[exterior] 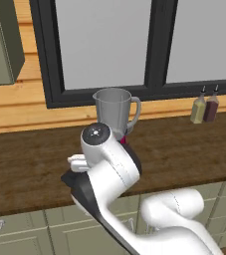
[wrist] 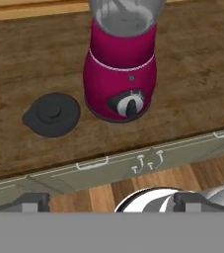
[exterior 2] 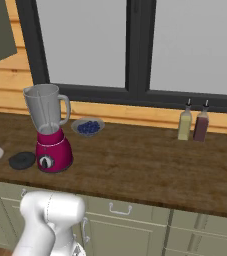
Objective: Close the lid blender by securely placing the lid on top.
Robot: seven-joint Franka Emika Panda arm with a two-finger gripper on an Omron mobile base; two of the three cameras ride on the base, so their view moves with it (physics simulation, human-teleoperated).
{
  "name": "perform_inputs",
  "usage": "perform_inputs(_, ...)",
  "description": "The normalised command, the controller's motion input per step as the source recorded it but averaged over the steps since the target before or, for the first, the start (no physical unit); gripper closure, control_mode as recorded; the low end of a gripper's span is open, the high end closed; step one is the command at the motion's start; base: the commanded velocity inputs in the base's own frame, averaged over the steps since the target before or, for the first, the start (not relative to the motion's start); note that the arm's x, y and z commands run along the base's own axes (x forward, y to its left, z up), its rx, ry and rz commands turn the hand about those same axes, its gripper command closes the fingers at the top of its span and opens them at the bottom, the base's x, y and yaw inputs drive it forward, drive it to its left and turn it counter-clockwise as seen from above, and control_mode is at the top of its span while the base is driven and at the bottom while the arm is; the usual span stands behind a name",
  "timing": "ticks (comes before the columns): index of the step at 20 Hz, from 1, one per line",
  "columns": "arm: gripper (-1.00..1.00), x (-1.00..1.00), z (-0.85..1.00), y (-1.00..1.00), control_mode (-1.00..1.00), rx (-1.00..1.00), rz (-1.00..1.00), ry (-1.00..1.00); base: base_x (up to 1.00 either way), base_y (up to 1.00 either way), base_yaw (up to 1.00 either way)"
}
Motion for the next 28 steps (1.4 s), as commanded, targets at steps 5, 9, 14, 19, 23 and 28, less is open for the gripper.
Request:
perform_inputs(5, -1.00, 0.10, -0.38, 0.15, -1.00, 0.00, -0.04, 0.19, 0.00, 0.00, 0.00)
perform_inputs(9, -1.00, 0.22, -0.21, 0.00, -1.00, 0.00, -0.07, 0.15, 0.00, 0.00, 0.00)
perform_inputs(14, -1.00, 0.30, -0.04, 0.00, -1.00, 0.00, -0.15, 0.00, 0.00, 0.00, 0.00)
perform_inputs(19, -1.00, 0.30, -0.12, 0.00, -1.00, 0.01, -0.14, 0.00, 0.00, 0.00, 0.00)
perform_inputs(23, -1.00, 0.33, -0.21, 0.00, -1.00, 0.01, -0.11, 0.04, 0.00, 0.00, 0.00)
perform_inputs(28, -1.00, 0.31, -0.23, 0.02, -1.00, 0.03, -0.07, 0.07, 0.00, 0.00, 0.00)
